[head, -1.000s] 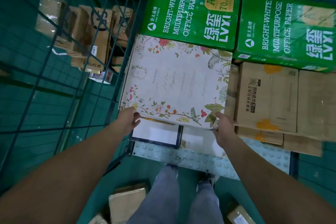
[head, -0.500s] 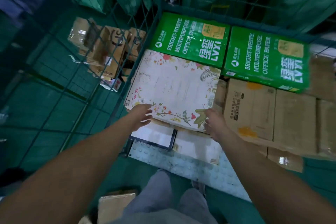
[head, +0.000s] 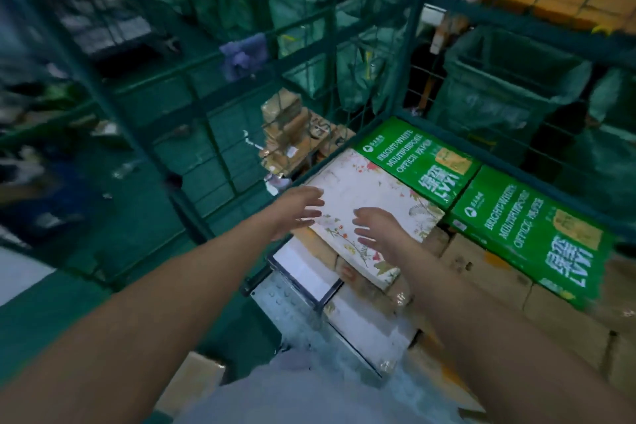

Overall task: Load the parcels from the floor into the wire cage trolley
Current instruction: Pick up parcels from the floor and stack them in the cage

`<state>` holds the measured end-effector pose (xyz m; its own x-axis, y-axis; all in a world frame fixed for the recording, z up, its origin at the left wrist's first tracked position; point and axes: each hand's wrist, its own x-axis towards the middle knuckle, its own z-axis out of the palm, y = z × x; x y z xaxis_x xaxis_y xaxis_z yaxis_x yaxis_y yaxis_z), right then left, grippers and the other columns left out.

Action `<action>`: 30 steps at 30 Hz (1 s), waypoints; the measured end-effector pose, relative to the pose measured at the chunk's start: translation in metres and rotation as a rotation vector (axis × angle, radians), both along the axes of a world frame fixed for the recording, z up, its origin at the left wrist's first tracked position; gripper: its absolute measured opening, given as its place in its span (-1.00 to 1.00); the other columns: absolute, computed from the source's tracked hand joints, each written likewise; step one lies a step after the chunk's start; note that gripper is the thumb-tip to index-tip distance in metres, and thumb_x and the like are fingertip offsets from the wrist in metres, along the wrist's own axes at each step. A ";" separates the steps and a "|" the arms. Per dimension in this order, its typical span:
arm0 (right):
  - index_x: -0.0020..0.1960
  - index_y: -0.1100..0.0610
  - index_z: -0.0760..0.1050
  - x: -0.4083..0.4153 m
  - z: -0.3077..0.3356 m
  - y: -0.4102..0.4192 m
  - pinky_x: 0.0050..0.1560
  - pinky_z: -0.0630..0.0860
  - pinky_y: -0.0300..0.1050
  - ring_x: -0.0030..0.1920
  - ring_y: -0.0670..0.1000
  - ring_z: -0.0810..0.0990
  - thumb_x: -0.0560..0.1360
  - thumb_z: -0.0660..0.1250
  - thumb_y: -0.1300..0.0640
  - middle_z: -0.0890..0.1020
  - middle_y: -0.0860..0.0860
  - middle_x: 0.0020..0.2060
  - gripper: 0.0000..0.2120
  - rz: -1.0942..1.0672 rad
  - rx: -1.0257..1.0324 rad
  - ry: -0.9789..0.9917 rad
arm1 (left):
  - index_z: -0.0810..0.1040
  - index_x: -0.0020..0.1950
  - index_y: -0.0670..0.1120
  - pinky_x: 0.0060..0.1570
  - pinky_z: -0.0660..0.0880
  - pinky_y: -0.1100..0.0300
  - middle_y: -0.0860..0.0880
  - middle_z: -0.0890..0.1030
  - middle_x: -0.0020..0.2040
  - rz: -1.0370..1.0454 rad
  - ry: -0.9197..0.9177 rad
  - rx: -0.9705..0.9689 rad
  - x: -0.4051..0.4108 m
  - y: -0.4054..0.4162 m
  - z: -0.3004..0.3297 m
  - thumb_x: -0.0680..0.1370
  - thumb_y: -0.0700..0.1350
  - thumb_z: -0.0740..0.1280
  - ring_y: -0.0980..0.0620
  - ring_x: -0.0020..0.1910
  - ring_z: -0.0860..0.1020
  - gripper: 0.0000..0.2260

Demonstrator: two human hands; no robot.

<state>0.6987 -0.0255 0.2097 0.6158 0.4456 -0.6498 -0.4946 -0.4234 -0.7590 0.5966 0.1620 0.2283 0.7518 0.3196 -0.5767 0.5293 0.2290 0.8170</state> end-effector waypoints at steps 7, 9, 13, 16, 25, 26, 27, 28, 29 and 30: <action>0.24 0.14 0.55 -0.069 0.024 0.055 0.05 0.49 -0.08 -0.06 0.05 0.57 0.65 0.32 0.08 0.60 0.08 0.04 -0.78 0.333 0.009 0.015 | 0.55 0.23 0.02 -0.07 0.58 0.20 -0.01 0.66 0.16 0.208 -0.019 0.111 -0.120 0.002 0.028 0.68 -0.06 0.33 0.06 0.01 0.65 -0.86; 0.24 0.10 0.50 -0.089 0.025 0.072 0.10 0.51 -0.06 0.05 0.07 0.58 0.65 0.32 0.05 0.59 0.08 0.12 -0.80 0.422 -0.002 0.016 | 0.58 0.14 0.07 -0.11 0.54 0.20 0.00 0.68 0.11 0.271 -0.016 0.107 -0.145 0.007 0.032 0.65 -0.05 0.37 0.03 -0.03 0.65 -0.92; 0.24 0.08 0.46 -0.164 0.028 0.110 0.09 0.52 -0.04 0.14 0.10 0.56 0.66 0.30 0.03 0.59 0.08 0.16 -0.79 0.668 0.014 0.031 | 0.57 0.18 0.03 -0.03 0.52 0.13 0.01 0.70 0.03 0.471 -0.036 0.093 -0.228 0.015 0.033 0.66 -0.11 0.35 0.03 -0.10 0.65 -0.89; 0.26 0.10 0.48 -0.210 0.026 0.129 0.09 0.54 -0.02 0.12 0.11 0.57 0.65 0.31 0.02 0.60 0.09 0.15 -0.76 0.811 0.027 0.037 | 0.57 0.18 0.07 0.09 0.52 0.09 0.00 0.67 0.17 0.613 0.011 0.119 -0.280 0.016 0.030 0.62 0.03 0.39 -0.01 0.06 0.63 -0.85; 0.17 0.07 0.50 -0.332 0.015 0.181 0.11 0.54 -0.02 0.02 0.08 0.58 0.64 0.35 0.03 0.62 0.05 0.03 -0.83 1.100 -0.058 0.024 | 0.57 0.17 0.08 0.20 0.55 0.02 0.01 0.66 0.21 0.933 0.066 0.093 -0.435 0.022 0.004 0.62 0.09 0.36 -0.01 0.11 0.63 -0.83; 0.20 0.08 0.50 -0.350 0.013 0.188 0.09 0.53 -0.03 -0.01 0.07 0.57 0.64 0.35 0.04 0.62 0.05 0.02 -0.81 1.131 -0.065 0.017 | 0.56 0.17 0.08 0.20 0.56 0.02 0.01 0.66 0.21 0.973 0.070 0.084 -0.454 0.023 0.001 0.63 0.08 0.36 -0.01 0.11 0.63 -0.83; 0.23 0.10 0.50 -0.367 0.012 0.195 0.09 0.53 -0.03 -0.02 0.06 0.57 0.64 0.34 0.04 0.62 0.06 0.03 -0.79 1.161 -0.070 0.008 | 0.56 0.17 0.07 0.19 0.57 0.03 0.01 0.66 0.21 1.010 0.071 0.075 -0.472 0.024 -0.002 0.63 0.08 0.35 -0.01 0.12 0.63 -0.84; 0.25 0.11 0.50 -0.382 0.012 0.201 0.11 0.54 -0.02 -0.02 0.07 0.57 0.64 0.34 0.04 0.62 0.06 0.04 -0.77 1.180 -0.073 0.008 | 0.56 0.16 0.07 0.20 0.58 0.02 0.00 0.65 0.21 1.033 0.068 0.067 -0.489 0.025 -0.004 0.63 0.07 0.36 -0.03 0.14 0.63 -0.84; 0.26 0.11 0.50 -0.397 0.012 0.206 0.13 0.54 -0.01 -0.01 0.07 0.58 0.64 0.33 0.05 0.62 0.07 0.06 -0.77 1.198 -0.078 0.002 | 0.56 0.16 0.06 0.22 0.58 0.01 0.00 0.65 0.20 1.056 0.065 0.058 -0.504 0.026 -0.005 0.63 0.07 0.36 -0.04 0.16 0.63 -0.85; 0.25 0.12 0.50 -0.421 0.011 0.214 0.13 0.54 0.00 0.00 0.08 0.58 0.65 0.32 0.05 0.62 0.08 0.07 -0.77 1.231 -0.090 -0.004 | 0.56 0.15 0.06 0.25 0.57 -0.02 -0.01 0.65 0.20 1.096 0.061 0.047 -0.527 0.028 -0.009 0.63 0.07 0.36 -0.06 0.18 0.63 -0.85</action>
<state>0.2779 0.1889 0.2204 -0.1803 0.6832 -0.7077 0.2727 -0.6565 -0.7033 0.0693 0.1901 0.2195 0.0171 0.8192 -0.5732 0.0979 0.5692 0.8164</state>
